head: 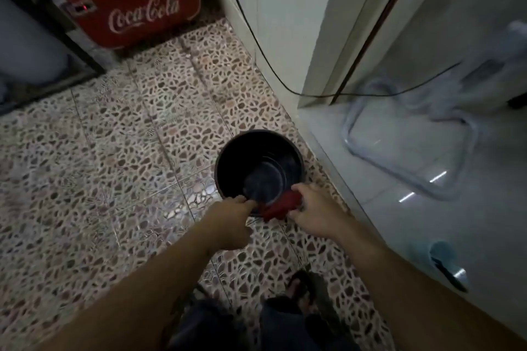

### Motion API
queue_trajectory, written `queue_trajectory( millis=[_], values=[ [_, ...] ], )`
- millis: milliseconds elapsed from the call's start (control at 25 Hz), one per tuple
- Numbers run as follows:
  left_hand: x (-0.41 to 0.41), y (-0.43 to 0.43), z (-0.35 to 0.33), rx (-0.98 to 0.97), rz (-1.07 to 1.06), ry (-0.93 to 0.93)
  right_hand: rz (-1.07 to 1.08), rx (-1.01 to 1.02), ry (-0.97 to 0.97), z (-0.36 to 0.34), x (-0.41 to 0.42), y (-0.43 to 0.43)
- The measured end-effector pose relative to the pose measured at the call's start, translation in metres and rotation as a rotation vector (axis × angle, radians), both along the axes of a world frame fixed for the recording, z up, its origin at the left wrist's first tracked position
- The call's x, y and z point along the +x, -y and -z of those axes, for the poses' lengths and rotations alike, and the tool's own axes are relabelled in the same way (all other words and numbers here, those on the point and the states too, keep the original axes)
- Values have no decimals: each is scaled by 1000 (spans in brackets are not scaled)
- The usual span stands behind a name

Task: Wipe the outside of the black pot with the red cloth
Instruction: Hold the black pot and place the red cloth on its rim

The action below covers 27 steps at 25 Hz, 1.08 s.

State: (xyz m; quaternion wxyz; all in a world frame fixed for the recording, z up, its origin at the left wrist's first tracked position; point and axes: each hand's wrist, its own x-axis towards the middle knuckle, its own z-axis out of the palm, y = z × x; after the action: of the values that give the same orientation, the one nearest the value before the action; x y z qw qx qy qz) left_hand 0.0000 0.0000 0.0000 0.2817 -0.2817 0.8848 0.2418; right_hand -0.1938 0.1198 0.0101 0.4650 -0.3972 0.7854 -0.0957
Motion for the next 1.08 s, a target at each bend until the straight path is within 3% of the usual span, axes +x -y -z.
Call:
queue_trajectory(
  millis=[240, 400, 600, 800, 920, 1080],
  values=[
    [-5, 9, 154, -137, 200, 6, -468, 27, -398, 147, 21, 13],
    [-7, 28, 216, -228, 344, -163, -671, 134, -413, 204, 21, 44],
    [1, 45, 240, -268, 451, -381, -697, 298, -292, 229, 13, 79],
    [4, 53, 234, -331, 472, -379, -639, 313, -242, 208, 20, 84],
    [9, 59, 206, -249, 345, -364, -559, 188, -325, 175, 20, 84],
    [13, 58, 172, -32, 73, -428, -367, -225, -411, 152, 3, 69]
  ],
)
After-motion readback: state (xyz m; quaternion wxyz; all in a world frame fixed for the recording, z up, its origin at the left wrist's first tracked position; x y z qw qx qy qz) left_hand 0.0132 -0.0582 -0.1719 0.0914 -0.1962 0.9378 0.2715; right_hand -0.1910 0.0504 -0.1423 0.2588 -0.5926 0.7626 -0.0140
